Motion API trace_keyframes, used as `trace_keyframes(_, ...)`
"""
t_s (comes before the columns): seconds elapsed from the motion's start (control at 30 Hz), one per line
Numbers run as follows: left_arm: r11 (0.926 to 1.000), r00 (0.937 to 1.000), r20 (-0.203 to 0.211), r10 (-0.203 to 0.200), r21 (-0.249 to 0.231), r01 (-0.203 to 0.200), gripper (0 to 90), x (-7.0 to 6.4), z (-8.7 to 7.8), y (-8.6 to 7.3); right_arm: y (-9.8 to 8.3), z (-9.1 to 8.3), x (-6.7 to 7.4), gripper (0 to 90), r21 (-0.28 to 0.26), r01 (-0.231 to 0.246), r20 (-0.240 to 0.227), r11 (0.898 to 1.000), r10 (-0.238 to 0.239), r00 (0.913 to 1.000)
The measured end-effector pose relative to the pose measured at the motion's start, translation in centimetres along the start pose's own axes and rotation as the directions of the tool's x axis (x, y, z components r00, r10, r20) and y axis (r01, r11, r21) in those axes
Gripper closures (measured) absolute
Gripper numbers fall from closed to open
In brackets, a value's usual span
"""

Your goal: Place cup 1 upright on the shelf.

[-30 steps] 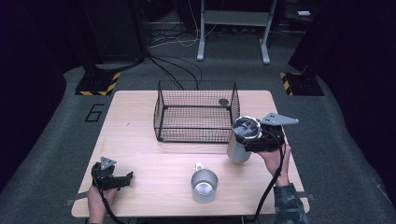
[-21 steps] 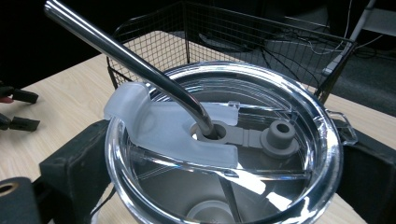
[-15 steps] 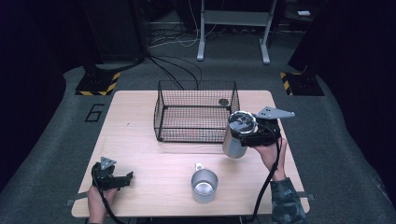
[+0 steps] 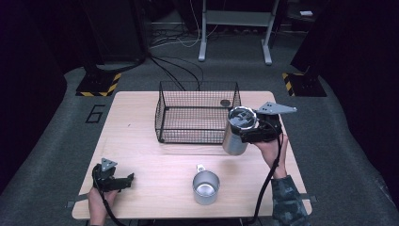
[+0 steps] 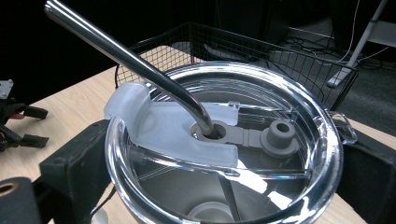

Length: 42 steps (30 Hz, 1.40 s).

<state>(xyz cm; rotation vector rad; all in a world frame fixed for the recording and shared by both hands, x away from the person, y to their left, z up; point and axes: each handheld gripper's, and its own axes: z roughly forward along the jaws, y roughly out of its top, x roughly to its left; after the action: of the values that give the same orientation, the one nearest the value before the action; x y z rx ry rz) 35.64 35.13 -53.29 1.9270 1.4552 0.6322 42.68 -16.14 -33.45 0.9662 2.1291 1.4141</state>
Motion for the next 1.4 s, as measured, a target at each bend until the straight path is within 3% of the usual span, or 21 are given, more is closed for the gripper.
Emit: trace_keyframes(1.4,1.0000,1.0000,0.000,0.001,0.001,-0.001,0.6,0.0,0.0,0.0,4.1,1.9,-0.4,3.3,-0.010,0.010,-0.020,1.000,-0.010,0.9997)
